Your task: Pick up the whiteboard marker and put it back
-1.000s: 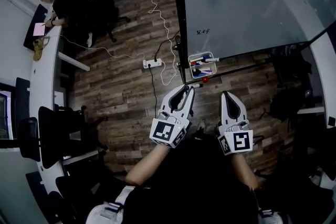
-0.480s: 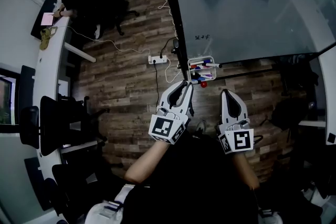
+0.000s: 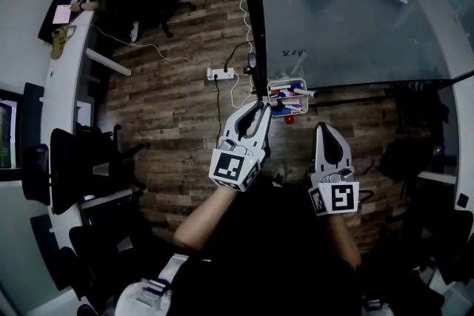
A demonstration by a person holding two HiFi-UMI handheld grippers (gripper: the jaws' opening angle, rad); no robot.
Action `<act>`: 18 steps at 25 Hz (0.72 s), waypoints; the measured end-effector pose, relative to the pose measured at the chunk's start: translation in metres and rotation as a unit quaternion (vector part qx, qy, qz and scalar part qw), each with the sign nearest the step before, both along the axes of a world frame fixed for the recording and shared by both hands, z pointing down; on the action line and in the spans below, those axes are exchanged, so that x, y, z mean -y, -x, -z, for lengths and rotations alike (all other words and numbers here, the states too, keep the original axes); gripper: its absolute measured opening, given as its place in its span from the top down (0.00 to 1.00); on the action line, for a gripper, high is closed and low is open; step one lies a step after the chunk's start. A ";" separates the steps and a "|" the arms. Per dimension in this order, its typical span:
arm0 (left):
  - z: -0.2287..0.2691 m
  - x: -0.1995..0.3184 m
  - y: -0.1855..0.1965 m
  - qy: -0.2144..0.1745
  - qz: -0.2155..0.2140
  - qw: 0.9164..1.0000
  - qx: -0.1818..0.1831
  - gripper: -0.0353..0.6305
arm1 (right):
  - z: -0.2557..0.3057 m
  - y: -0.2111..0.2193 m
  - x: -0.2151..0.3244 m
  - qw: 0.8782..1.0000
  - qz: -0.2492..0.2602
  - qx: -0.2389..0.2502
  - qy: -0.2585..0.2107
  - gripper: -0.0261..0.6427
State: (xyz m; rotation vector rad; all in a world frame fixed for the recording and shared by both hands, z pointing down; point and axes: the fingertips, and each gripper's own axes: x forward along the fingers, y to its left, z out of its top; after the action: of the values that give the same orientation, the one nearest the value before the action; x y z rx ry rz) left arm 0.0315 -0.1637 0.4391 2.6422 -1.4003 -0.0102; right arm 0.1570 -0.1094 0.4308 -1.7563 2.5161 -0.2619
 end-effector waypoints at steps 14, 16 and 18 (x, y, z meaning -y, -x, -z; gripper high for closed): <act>-0.030 0.031 0.000 0.019 -0.016 1.000 0.011 0.84 | -0.012 0.009 0.027 1.000 -0.005 -0.009 0.020 0.94; -0.035 0.033 -0.001 0.023 -0.020 0.999 0.013 0.84 | -0.013 0.012 0.029 1.000 -0.003 -0.010 0.023 0.94; -0.039 0.035 -0.002 0.027 -0.023 0.999 0.012 0.84 | -0.014 0.012 0.031 1.000 -0.004 -0.012 0.025 0.94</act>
State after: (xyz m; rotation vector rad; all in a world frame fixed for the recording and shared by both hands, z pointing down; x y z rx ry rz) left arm 0.0336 -0.1988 0.4780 2.6385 -1.3276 0.0637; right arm 0.1446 -0.1405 0.4447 -1.7964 2.5407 -0.3074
